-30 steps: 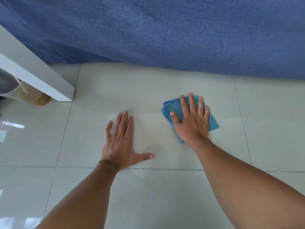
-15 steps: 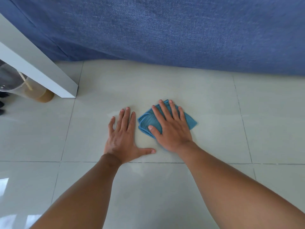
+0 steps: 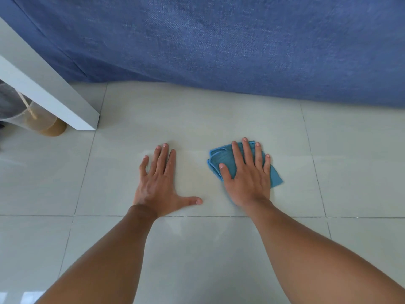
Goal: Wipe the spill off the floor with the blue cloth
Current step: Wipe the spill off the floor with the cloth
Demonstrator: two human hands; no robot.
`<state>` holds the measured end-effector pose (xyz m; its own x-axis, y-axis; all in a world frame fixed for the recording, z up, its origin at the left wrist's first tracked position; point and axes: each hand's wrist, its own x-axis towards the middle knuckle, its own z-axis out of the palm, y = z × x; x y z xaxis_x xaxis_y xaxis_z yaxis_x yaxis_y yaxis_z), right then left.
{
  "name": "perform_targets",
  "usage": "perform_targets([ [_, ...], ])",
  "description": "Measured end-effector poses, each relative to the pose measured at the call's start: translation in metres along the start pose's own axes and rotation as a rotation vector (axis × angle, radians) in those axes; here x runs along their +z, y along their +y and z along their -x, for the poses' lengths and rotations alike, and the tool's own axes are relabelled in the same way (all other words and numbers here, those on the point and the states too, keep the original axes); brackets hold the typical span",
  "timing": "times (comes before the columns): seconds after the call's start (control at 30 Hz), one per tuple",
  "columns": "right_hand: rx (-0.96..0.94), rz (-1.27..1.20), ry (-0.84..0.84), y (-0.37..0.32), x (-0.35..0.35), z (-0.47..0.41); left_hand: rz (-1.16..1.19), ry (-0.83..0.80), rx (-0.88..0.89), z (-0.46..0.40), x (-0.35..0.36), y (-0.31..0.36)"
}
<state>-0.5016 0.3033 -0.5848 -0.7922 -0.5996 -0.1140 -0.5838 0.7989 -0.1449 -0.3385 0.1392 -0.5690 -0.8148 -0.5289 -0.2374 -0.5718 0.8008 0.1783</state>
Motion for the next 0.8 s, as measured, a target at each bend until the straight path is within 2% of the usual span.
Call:
perform_targets([
  [0.2, 0.080, -0.023, 0.038, -0.021, 0.001, -0.038, 0.003, 0.005, 0.007, -0.002, 0.002, -0.001],
  [0.4, 0.009, -0.013, -0.003, -0.047, 0.003, -0.068, -0.010, 0.006, 0.005, -0.004, 0.004, -0.003],
  [0.6, -0.113, -0.049, -0.067, -0.055, 0.001, -0.054, -0.009, 0.000, 0.000, -0.004, 0.005, -0.004],
  [0.8, -0.146, -0.065, -0.144, -0.043, -0.004, -0.029, -0.007, 0.011, -0.005, -0.004, 0.004, -0.002],
])
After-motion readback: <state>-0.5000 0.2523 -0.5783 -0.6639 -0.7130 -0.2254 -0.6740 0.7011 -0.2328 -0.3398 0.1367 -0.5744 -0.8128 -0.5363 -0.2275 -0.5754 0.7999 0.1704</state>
